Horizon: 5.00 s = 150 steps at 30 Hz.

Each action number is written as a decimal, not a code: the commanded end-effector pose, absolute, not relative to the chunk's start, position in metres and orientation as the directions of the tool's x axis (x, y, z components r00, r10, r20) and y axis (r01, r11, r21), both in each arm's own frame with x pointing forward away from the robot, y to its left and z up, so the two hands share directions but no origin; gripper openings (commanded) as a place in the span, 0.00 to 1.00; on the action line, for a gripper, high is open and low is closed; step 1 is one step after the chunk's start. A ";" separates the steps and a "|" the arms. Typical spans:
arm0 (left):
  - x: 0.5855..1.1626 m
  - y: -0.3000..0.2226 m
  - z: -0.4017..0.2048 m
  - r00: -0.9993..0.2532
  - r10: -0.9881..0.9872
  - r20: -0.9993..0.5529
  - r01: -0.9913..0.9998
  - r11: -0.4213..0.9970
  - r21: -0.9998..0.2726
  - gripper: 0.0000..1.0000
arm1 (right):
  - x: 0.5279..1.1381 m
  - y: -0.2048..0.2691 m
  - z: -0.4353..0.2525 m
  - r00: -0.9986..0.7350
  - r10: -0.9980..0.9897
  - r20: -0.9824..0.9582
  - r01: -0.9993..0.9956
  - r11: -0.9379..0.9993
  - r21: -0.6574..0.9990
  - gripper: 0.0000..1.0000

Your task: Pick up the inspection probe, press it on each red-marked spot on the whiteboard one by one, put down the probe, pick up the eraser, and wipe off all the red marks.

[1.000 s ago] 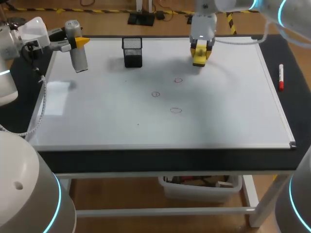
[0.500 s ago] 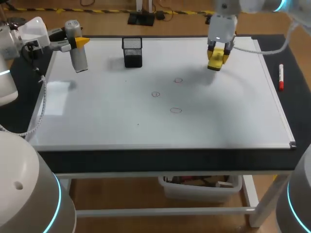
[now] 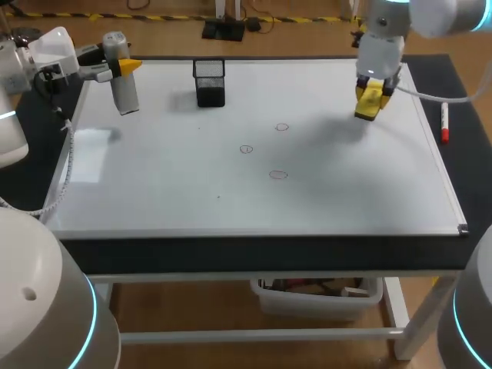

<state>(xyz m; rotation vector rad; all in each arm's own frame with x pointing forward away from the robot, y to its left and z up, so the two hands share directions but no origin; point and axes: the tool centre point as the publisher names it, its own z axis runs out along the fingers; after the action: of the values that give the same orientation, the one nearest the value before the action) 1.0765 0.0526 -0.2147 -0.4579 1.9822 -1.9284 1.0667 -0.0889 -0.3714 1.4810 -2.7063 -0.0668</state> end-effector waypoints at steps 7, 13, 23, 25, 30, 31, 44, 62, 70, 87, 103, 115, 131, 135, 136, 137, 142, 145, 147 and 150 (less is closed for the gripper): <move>1.076 0.053 -0.215 -0.891 -0.453 -0.019 0.008 0.026 -1.000 0.00 | 1.054 -0.113 -0.369 -0.576 -0.817 0.005 -0.817 0.576 0.034 0.00; 1.076 0.053 -0.215 -0.891 -0.453 -0.019 0.008 0.026 -1.000 0.00 | 1.054 -0.117 -0.369 -0.584 -0.812 0.003 -0.811 0.583 0.037 0.00; 1.076 0.053 -0.215 -0.891 -0.453 -0.019 0.008 0.026 -1.000 0.00 | 1.054 -0.117 -0.369 -0.584 -0.812 0.003 -0.811 0.583 0.037 0.00; 1.076 0.053 -0.215 -0.891 -0.453 -0.019 0.008 0.026 -1.000 0.00 | 1.054 -0.117 -0.369 -0.584 -0.812 0.003 -0.811 0.583 0.037 0.00; 1.070 0.039 -0.215 -0.904 -0.427 -0.027 0.017 0.026 -1.000 0.00 | 1.054 -0.117 -0.369 -0.584 -0.812 0.003 -0.811 0.583 0.037 0.00; 1.065 0.033 -0.214 -0.908 -0.417 -0.028 0.019 0.026 -0.999 0.00 | 1.054 -0.117 -0.369 -0.584 -0.812 0.003 -0.811 0.583 0.037 0.00; 1.008 -0.060 -0.207 -0.988 -0.154 -0.026 0.026 -0.003 -1.000 0.00 | 1.054 -0.117 -0.369 -0.584 -0.812 0.003 -0.811 0.583 0.037 0.00; 0.962 -0.188 -0.228 -0.980 0.198 -0.006 0.000 -0.032 -0.999 0.00 | 1.054 -0.117 -0.369 -0.584 -0.812 0.003 -0.811 0.583 0.037 0.00; 0.958 -0.216 -0.244 -0.962 0.273 -0.016 0.008 -0.027 -1.000 0.00 | 1.054 -0.117 -0.369 -0.584 -0.812 0.003 -0.811 0.583 0.037 0.00; 0.974 -0.224 -0.271 -0.965 0.263 -0.016 0.002 -0.052 -0.999 0.00 | 1.054 -0.117 -0.369 -0.584 -0.812 0.003 -0.811 0.583 0.037 0.00; 0.984 -0.219 -0.284 -0.968 0.252 -0.002 -0.013 -0.056 -0.998 0.00 | 1.054 -0.117 -0.369 -0.584 -0.812 0.003 -0.811 0.583 0.037 0.00; 0.980 -0.217 -0.290 -0.968 0.249 0.016 -0.027 -0.042 -0.999 0.00 | 1.054 -0.117 -0.369 -0.584 -0.812 0.003 -0.811 0.583 0.037 0.00; 0.979 -0.210 -0.277 -0.978 0.205 0.027 -0.032 -0.024 -0.999 0.00 | 1.054 -0.117 -0.369 -0.584 -0.812 0.003 -0.811 0.583 0.037 0.00; 0.981 -0.200 -0.266 -0.984 0.176 0.015 -0.021 -0.030 -0.999 0.00 | 1.054 -0.117 -0.369 -0.584 -0.812 0.003 -0.811 0.583 0.037 0.00; 0.981 -0.197 -0.263 -0.986 0.167 0.009 -0.015 -0.035 -0.999 0.00 | 1.054 -0.117 -0.369 -0.584 -0.812 0.003 -0.811 0.583 0.037 0.00; 0.982 -0.193 -0.260 -0.987 0.160 0.005 -0.011 -0.037 -0.999 0.00 | 1.054 -0.117 -0.369 -0.584 -0.812 0.003 -0.811 0.583 0.037 0.00; 0.990 -0.171 -0.249 -0.994 0.106 -0.005 0.002 -0.030 -1.000 0.00 | 1.054 -0.117 -0.369 -0.584 -0.812 0.003 -0.811 0.583 0.037 0.00; 0.997 -0.155 -0.245 -0.997 0.070 -0.016 0.015 -0.022 -1.000 0.00 | 1.054 -0.117 -0.369 -0.584 -0.812 0.003 -0.811 0.583 0.037 0.00; 1.003 -0.143 -0.243 -0.999 0.038 -0.024 0.024 -0.014 -1.000 0.00 | 1.054 -0.117 -0.369 -0.584 -0.812 0.003 -0.811 0.583 0.037 0.00; 1.014 -0.122 -0.239 -0.999 -0.012 -0.036 0.036 -0.003 -0.999 0.00 | 1.054 -0.117 -0.369 -0.584 -0.812 0.003 -0.811 0.583 0.037 0.00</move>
<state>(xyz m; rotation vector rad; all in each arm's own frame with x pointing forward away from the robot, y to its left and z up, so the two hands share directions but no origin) 1.0205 -0.1401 -0.2489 0.0893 2.2091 -2.2527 1.0538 -0.1165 -0.3705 1.4220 -2.7817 -0.0532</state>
